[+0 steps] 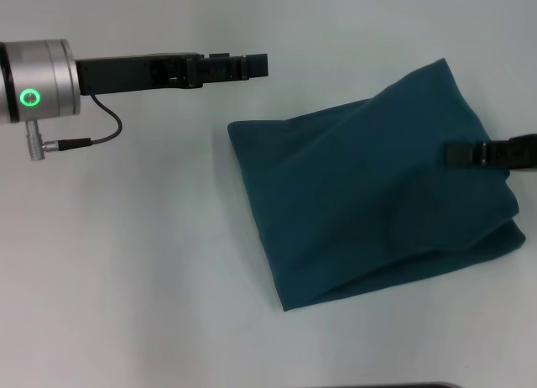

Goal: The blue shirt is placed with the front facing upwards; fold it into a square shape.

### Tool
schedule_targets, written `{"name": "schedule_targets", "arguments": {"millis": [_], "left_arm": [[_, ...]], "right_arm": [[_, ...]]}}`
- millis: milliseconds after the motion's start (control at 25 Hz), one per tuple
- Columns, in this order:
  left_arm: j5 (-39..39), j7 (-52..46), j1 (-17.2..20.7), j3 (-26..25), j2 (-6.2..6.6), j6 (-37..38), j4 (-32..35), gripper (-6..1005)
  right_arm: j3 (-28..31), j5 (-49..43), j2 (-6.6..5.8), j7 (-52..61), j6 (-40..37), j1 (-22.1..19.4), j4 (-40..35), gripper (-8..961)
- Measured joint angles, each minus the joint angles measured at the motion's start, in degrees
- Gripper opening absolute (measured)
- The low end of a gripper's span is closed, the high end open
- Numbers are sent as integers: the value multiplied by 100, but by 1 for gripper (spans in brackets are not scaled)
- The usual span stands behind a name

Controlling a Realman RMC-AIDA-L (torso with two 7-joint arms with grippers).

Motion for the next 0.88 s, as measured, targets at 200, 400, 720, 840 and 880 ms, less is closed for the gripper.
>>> {"name": "schedule_targets", "arguments": {"millis": [200, 400, 720, 840, 880], "left_arm": [[0, -16, 0, -5, 1, 26, 0, 961], [0, -32, 0, -18, 1, 37, 0, 962], [0, -47, 0, -32, 1, 60, 0, 962], [0, -48, 0, -34, 0, 60, 0, 961], [0, -49, 0, -34, -1, 59, 0, 961]], "right_arm": [[4, 293, -12, 82, -304, 76, -265, 76], [6, 515, -100, 117, -462, 188, -330, 76], [15, 544, -159, 324, -464, 227, -609, 77], [38, 544, -180, 358, -462, 143, -614, 77], [43, 543, -185, 362, -462, 109, -622, 77]]}}
